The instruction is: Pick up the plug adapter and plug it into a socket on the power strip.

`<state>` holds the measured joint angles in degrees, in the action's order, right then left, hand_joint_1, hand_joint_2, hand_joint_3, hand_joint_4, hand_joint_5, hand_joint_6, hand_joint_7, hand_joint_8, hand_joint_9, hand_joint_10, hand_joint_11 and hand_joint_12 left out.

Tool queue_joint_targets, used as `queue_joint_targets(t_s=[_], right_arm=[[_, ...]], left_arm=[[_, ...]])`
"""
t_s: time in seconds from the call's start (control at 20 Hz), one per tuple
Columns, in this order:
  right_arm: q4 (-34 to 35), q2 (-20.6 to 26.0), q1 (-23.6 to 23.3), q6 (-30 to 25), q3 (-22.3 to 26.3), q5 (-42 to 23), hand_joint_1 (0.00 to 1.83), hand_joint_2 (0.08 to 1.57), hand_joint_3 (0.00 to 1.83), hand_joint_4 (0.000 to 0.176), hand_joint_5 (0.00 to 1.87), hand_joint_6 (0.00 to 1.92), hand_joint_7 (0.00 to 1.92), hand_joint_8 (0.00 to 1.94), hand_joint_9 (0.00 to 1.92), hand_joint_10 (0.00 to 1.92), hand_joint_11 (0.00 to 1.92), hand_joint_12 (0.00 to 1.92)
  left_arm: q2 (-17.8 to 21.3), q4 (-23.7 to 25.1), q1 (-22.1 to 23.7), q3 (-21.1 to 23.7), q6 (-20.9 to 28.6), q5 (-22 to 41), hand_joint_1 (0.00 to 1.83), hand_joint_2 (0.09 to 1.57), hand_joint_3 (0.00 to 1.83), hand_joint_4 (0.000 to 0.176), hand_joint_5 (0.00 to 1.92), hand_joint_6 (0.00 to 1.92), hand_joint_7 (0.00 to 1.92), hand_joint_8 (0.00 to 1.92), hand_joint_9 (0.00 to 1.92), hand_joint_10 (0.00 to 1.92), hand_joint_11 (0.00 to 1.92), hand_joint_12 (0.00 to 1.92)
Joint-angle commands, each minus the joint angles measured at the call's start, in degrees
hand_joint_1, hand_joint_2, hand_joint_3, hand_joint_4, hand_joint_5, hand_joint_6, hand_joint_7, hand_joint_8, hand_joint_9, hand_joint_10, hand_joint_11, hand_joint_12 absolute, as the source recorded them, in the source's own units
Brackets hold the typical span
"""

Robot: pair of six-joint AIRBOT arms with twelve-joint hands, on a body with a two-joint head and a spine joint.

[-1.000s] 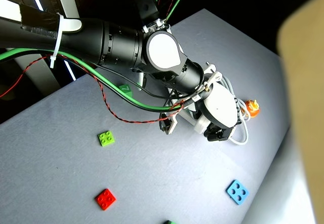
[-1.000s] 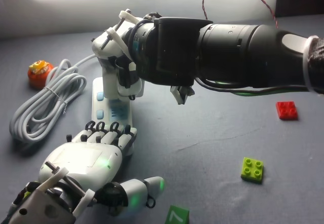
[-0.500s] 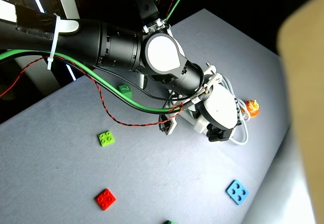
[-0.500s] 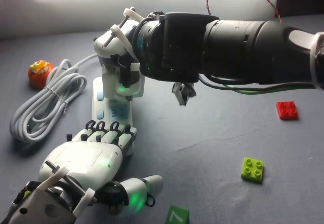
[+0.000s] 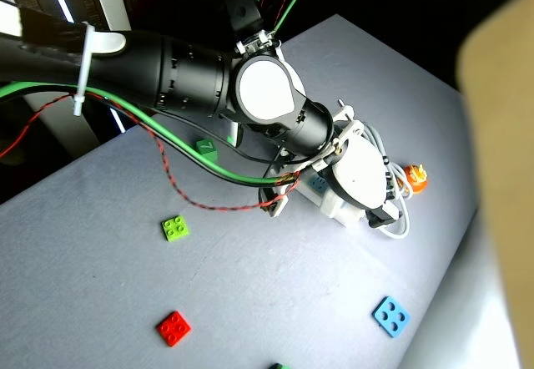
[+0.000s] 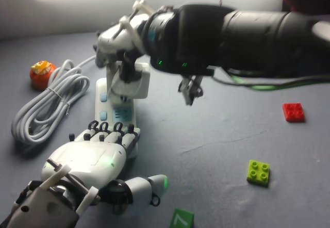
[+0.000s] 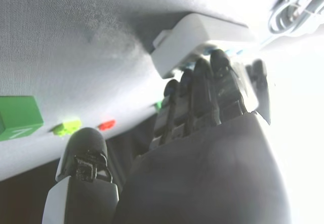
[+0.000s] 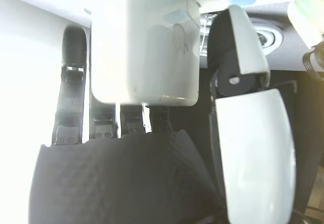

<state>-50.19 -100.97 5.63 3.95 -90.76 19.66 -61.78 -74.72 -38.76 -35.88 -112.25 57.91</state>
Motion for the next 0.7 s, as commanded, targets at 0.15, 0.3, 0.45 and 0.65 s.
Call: queue_joint_targets(t_s=[0.15,0.3,0.45,0.65], right_arm=[[-1.5,7.0,-3.0,-0.1,6.6,-3.4,0.80,0.99,0.00,0.000,0.39,0.00,0.43,0.00,0.41,0.01,0.00,1.03],[-1.5,15.3,-4.7,0.5,14.3,-3.3,0.82,0.98,0.00,0.000,0.39,0.00,0.44,0.00,0.43,0.01,0.00,1.08],[-1.8,24.5,-4.8,2.2,21.2,-5.0,0.84,0.98,0.00,0.000,0.40,0.00,0.44,0.00,0.43,0.01,0.00,1.08],[-1.5,33.4,-3.5,4.5,28.7,-7.0,0.77,0.99,0.00,0.000,0.38,0.00,0.43,0.00,0.42,0.00,0.00,1.04]], left_arm=[[1.4,1.0,0.9,0.0,0.0,0.5,0.00,1.24,0.00,0.000,0.05,0.00,0.08,0.00,0.07,0.00,0.00,0.26],[3.1,1.0,2.1,0.4,-0.4,-0.5,0.00,1.24,0.00,0.000,0.06,0.00,0.07,0.00,0.06,0.00,0.00,0.27],[5.6,1.0,4.5,0.6,-0.6,-3.1,0.00,1.23,0.00,0.000,0.06,0.00,0.07,0.00,0.06,0.00,0.00,0.26],[8.9,1.0,8.6,1.2,-1.7,-6.2,0.00,1.23,0.00,0.000,0.14,0.01,0.21,0.01,0.22,0.02,0.00,0.49]])
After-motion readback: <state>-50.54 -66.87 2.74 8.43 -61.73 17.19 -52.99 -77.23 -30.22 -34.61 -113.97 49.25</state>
